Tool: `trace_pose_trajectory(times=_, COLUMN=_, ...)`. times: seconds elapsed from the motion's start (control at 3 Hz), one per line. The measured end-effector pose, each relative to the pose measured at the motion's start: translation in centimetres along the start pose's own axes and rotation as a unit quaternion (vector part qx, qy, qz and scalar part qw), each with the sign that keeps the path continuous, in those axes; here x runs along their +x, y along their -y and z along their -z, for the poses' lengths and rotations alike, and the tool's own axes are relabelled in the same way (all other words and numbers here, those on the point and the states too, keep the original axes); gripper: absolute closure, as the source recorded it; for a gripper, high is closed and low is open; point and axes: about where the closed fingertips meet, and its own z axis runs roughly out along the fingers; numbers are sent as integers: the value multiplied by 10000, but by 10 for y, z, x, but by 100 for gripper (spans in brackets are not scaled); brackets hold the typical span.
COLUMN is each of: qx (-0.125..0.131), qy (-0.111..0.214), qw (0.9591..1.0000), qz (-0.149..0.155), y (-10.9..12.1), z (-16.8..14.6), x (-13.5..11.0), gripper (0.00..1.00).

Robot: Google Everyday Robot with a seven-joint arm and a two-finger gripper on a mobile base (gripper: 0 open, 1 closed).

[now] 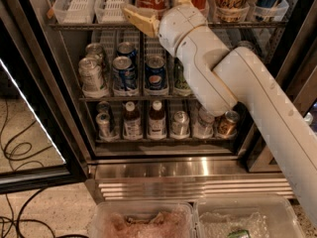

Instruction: Pick coke can from top shelf of fridge

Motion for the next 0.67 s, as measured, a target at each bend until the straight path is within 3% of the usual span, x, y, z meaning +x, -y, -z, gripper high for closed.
trace_pose_trajectory(times=0.67, qx=-19, qy=-6, qw=10000, qz=16, y=0, z=-7, x=2, gripper=26)
